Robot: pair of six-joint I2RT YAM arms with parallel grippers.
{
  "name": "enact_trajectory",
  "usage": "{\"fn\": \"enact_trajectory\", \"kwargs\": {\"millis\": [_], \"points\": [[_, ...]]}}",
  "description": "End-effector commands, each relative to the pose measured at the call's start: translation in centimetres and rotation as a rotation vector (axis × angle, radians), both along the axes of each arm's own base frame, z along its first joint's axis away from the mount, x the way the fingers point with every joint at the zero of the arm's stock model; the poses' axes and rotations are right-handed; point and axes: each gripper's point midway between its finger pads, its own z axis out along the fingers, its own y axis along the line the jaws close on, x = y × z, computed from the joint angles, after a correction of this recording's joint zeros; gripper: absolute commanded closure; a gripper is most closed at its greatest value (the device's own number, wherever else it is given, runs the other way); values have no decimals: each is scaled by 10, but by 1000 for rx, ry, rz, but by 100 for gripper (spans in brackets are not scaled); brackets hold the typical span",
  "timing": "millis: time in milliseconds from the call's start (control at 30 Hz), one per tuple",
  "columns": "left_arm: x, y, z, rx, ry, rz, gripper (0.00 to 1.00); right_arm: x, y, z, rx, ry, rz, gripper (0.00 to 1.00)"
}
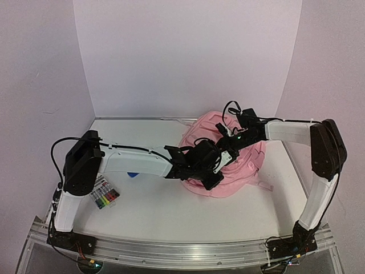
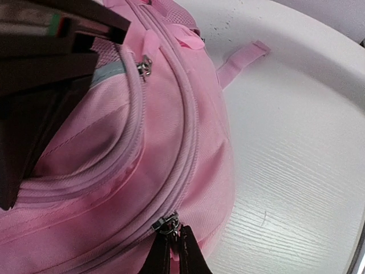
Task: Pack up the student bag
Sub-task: Zip the student bag at the center of the board.
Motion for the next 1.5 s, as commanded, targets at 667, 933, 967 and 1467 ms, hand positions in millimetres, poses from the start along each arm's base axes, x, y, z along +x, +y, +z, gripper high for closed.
{"fn": "enact_trajectory", "kwargs": {"millis": [667,933,967,1467], "points": [[-27,38,103,-128,-101,43,44,-29,-14,45,-35,-352,311,100],[3,65,76,64,-192,-4,42,-74,-48,35,-188,-470,573,100],[5,61,72,82,-206,-21,42,-75,-49,39,-193,-476,577,97],[9,19,50,83,-202,-160,42,-132,-133,62,-331,-469,586,31]]}}
